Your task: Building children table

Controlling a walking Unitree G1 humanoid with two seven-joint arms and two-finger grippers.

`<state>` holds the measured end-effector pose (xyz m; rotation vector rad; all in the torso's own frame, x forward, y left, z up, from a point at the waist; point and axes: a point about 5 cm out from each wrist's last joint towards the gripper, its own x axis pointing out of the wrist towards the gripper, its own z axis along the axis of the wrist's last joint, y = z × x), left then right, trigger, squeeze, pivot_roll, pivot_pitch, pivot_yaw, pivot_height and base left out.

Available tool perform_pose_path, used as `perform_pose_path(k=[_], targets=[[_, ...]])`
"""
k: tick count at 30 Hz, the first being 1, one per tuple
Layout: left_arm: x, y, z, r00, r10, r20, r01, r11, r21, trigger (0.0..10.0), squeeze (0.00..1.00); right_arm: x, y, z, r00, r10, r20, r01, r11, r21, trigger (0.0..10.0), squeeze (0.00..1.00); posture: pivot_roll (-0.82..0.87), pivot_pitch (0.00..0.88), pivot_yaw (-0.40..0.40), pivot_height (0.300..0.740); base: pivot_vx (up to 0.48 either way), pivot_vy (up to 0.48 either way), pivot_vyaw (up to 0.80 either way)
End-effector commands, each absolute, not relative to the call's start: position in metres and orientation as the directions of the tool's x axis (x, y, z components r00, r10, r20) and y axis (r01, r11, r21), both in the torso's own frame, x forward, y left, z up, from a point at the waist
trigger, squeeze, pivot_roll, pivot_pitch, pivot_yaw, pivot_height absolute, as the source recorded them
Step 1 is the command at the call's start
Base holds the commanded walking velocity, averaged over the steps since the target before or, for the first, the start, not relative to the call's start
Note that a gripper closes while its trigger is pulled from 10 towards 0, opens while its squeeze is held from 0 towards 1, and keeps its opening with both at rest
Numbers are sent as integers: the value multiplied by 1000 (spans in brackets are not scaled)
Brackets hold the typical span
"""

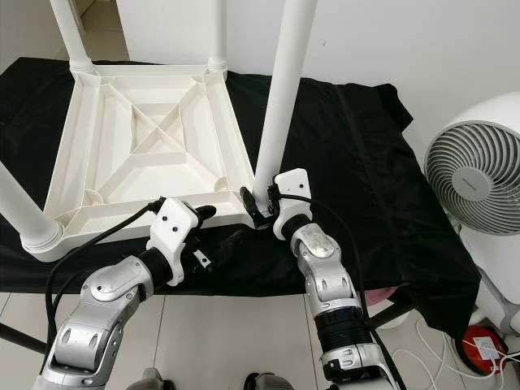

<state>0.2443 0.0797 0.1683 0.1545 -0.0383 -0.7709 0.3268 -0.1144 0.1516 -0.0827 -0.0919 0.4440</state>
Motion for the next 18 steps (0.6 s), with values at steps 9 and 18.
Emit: perform_pose_path(k=[9, 18], targets=[[248, 79, 170, 756, -654, -16, 648, 744, 163, 10000, 0, 336, -119, 159, 858, 509, 68, -494, 854, -165, 10000, 0, -15, 82, -68, 740, 0, 0, 0], [251, 78, 171, 758, -653, -11, 645, 746, 167, 10000, 0, 336, -116, 154, 699, 715, 0, -701, 684, -201, 10000, 0, -6, 62, -58, 740, 0, 0, 0]])
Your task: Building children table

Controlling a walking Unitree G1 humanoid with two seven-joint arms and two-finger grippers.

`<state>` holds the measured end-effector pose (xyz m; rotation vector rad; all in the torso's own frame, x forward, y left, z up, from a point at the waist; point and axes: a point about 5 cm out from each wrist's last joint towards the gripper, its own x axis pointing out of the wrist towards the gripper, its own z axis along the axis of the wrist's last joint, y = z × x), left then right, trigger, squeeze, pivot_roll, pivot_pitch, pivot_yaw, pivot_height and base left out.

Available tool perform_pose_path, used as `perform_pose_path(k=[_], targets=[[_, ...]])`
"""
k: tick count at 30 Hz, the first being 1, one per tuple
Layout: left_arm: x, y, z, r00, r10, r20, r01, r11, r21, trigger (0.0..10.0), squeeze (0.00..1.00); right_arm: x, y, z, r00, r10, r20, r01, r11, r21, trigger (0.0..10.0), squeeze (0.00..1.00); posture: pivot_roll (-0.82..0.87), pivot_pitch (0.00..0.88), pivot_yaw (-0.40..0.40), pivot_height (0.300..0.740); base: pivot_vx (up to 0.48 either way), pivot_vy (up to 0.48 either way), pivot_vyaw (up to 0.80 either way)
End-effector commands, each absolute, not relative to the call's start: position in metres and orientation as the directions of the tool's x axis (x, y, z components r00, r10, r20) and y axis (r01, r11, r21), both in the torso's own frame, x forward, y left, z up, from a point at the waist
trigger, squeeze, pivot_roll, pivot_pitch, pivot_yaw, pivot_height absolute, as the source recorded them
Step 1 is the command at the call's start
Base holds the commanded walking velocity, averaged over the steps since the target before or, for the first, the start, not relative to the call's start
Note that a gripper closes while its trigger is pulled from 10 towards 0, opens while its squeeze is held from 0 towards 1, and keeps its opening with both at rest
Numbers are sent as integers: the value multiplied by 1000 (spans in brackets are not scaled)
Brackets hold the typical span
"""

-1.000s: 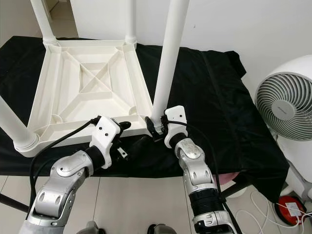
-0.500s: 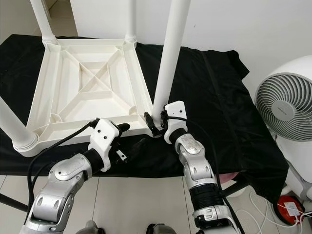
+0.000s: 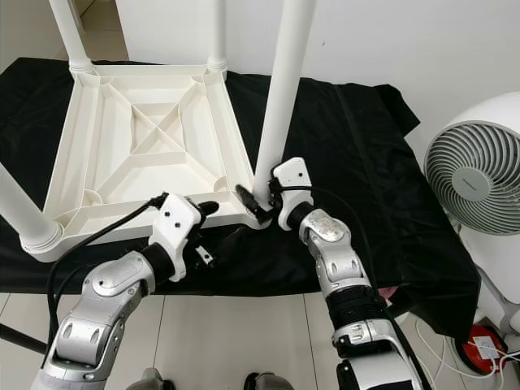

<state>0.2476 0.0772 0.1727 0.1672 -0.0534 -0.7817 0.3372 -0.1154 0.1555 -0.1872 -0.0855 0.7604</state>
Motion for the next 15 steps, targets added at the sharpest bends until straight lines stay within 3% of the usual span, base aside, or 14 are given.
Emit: perform_pose_path(k=[1, 2, 4, 5, 6, 15], targets=[[251, 78, 171, 758, -653, -11, 645, 746, 167, 10000, 0, 336, -116, 154, 699, 715, 0, -701, 684, -201, 10000, 0, -6, 62, -58, 740, 0, 0, 0], [251, 78, 172, 755, -656, -9, 648, 743, 169, 10000, 0, 336, -115, 152, 666, 746, -17, -733, 651, -196, 9020, 0, -6, 62, -58, 740, 0, 0, 0], [251, 78, 172, 755, -656, -9, 648, 743, 169, 10000, 0, 336, -115, 152, 666, 746, -17, -733, 651, -196, 9020, 0, -6, 62, -58, 740, 0, 0, 0], [251, 78, 172, 754, -656, -15, 648, 741, 176, 10000, 0, 335, -115, 148, 636, 771, -44, -762, 618, -193, 2078, 0, 3, 60, -58, 740, 0, 0, 0], [251, 79, 172, 755, -656, -17, 648, 741, 177, 10000, 0, 335, -116, 146, 618, 784, -60, -778, 599, -190, 0, 0, 5, 60, -59, 740, 0, 0, 0], [250, 81, 172, 760, -650, -17, 642, 746, 175, 10000, 0, 337, -126, 141, 625, 777, -78, -775, 606, -178, 0, 0, 4, 60, -62, 740, 0, 0, 0]])
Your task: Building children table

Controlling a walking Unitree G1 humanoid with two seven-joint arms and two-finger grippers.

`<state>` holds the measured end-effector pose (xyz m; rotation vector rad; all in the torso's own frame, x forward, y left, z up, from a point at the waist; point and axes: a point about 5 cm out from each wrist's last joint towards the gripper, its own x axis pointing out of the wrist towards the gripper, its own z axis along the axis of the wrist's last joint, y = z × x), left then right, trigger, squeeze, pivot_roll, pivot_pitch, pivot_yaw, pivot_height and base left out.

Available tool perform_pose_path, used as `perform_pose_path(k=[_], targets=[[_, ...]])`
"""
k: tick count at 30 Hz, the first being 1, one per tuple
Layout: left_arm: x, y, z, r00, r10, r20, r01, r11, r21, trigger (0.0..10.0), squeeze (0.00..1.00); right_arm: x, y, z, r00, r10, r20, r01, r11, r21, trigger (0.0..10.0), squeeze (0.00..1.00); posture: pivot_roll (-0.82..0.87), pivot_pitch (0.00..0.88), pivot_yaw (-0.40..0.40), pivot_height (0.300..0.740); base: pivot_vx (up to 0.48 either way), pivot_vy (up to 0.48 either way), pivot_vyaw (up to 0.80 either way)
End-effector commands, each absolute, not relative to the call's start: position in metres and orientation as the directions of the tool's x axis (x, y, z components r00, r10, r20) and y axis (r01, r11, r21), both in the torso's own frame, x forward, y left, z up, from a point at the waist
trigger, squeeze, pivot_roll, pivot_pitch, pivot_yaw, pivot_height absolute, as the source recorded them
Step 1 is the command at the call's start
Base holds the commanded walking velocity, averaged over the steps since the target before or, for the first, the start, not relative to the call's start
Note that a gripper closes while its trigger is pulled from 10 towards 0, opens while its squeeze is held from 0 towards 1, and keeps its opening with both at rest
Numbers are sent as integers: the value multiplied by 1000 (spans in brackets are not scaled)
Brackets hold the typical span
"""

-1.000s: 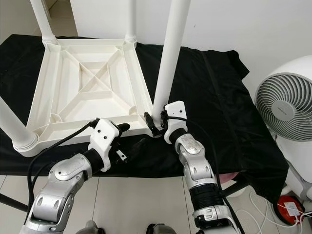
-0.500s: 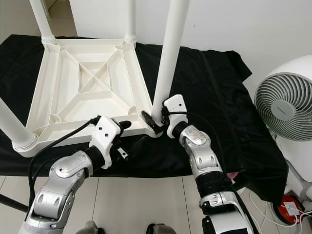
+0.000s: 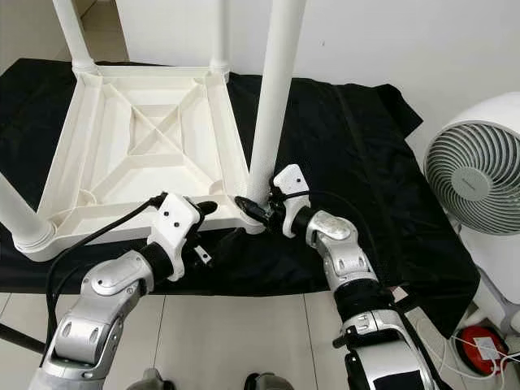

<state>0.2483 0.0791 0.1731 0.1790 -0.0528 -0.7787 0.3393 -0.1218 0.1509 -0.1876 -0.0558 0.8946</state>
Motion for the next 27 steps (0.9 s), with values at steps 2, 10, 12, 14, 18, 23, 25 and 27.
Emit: perform_pose_path(k=[2, 10, 12, 14, 18, 23, 25, 27], targets=[[250, 80, 171, 759, -651, -17, 643, 746, 174, 10000, 0, 338, -128, 140, 641, 764, -76, -762, 621, -182, 1255, 0, 3, 60, -62, 740, 0, 0, 0], [251, 80, 171, 758, -652, -16, 645, 745, 172, 10000, 0, 337, -126, 140, 803, 594, -47, -594, 790, -151, 10000, 0, -8, 65, -62, 740, 0, 0, 0], [251, 80, 171, 757, -653, -16, 646, 744, 171, 10000, 0, 332, -117, 139, 879, 477, -24, -477, 875, -83, 10000, 0, -14, 68, -60, 740, 0, 0, 0], [252, 80, 171, 757, -653, -16, 646, 744, 171, 10000, 0, 326, -112, 139, 918, 396, -2, -396, 917, -57, 10000, 0, -17, 66, -58, 740, 0, 0, 0], [252, 79, 171, 756, -654, -13, 647, 744, 170, 10000, 0, 317, -104, 140, 964, 263, 27, -263, 965, -27, 10000, 0, -17, 67, -57, 740, 0, 0, 0], [253, 78, 172, 753, -658, -13, 650, 741, 170, 10000, 0, 310, -90, 132, 982, 190, -1, -190, 982, 14, 10000, 0, -17, 66, -53, 740, 0, 0, 0], [253, 78, 172, 752, -659, -12, 651, 740, 168, 10000, 0, 308, -83, 130, 976, 215, -12, -215, 976, 40, 10000, 0, -20, 69, -47, 740, 0, 0, 0], [252, 78, 171, 750, -661, -14, 654, 738, 168, 10000, 0, 306, -80, 130, 968, 250, -12, -249, 967, 55, 10000, 0, -20, 69, -47, 740, 0, 0, 0]])
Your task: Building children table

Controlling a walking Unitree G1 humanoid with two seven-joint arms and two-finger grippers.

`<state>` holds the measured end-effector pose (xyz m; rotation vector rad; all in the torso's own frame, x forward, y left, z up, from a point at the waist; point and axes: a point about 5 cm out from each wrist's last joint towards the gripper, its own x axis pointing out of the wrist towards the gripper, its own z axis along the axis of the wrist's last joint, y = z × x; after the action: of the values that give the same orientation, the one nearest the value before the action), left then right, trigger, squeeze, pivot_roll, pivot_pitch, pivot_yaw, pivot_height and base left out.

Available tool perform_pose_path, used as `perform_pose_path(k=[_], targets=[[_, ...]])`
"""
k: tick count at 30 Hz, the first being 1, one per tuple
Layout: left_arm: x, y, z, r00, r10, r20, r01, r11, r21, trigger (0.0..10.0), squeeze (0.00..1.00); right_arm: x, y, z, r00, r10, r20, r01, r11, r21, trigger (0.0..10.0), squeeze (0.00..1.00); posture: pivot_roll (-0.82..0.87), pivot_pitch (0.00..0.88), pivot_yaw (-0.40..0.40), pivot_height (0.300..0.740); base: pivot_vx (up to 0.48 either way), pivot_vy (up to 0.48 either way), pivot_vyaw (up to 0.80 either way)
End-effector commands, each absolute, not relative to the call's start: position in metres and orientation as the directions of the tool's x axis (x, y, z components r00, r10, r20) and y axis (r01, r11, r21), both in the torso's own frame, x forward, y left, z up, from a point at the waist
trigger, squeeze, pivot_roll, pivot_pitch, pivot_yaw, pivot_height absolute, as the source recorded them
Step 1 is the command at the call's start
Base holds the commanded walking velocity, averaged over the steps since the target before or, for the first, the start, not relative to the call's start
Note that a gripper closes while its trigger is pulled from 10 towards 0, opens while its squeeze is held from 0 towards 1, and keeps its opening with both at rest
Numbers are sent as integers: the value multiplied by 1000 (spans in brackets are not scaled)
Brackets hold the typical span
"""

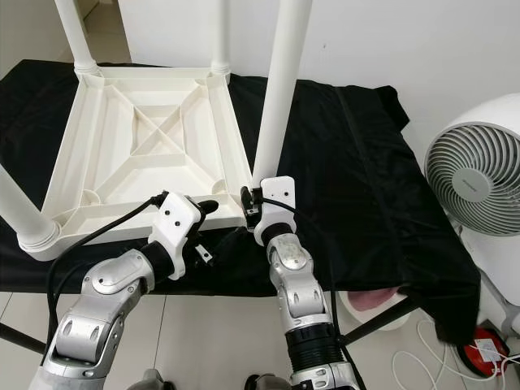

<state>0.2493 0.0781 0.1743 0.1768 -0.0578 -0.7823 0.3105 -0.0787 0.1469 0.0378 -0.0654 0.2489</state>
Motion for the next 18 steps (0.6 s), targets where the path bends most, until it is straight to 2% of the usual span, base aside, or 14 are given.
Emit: perform_pose_path(k=[1, 9, 10, 11, 12, 13, 14, 18], targets=[[252, 78, 171, 749, -663, -15, 655, 737, 168, 10000, 0, 306, -79, 130, 959, 284, -3, -283, 957, 63, 10000, 1000, -20, 69, -47, 740, 0, 0, 0], [253, 78, 172, 750, -662, -15, 654, 737, 168, 10000, 0, 308, -90, 150, 919, 388, 73, -392, 919, 45, 10000, 1000, -21, 73, -45, 740, 0, 0, 0], [252, 78, 171, 747, -664, -18, 657, 735, 165, 10000, 0, 313, -101, 155, 900, 428, 82, -430, 903, 3, 10000, 1000, -23, 75, -45, 740, 0, 0, 0], [252, 78, 171, 747, -664, -18, 657, 735, 165, 10000, 0, 313, -101, 155, 900, 428, 82, -430, 903, 3, 10000, 1000, -23, 75, -45, 740, 0, 0, 0], [251, 79, 170, 745, -666, -22, 660, 733, 164, 10000, 0, 315, -106, 156, 889, 452, 81, -452, 892, -19, 10000, 255, -23, 75, -45, 740, 0, 0, 0], [251, 79, 170, 745, -666, -22, 660, 733, 164, 10000, 0, 315, -106, 156, 889, 452, 81, -452, 892, -19, 10000, 255, -23, 75, -45, 740, 0, 0, 0], [249, 79, 169, 743, -669, -28, 664, 730, 163, 10000, 0, 318, -111, 158, 875, 477, 80, -473, 879, -56, 10000, 0, -23, 75, -45, 740, 0, 0, 0], [246, 81, 165, 731, -680, -56, 678, 715, 167, 10000, 0, 327, -124, 157, 811, 583, 40, -576, 809, -112, 10000, 0, -24, 75, -26, 740, 0, 0, 0]])
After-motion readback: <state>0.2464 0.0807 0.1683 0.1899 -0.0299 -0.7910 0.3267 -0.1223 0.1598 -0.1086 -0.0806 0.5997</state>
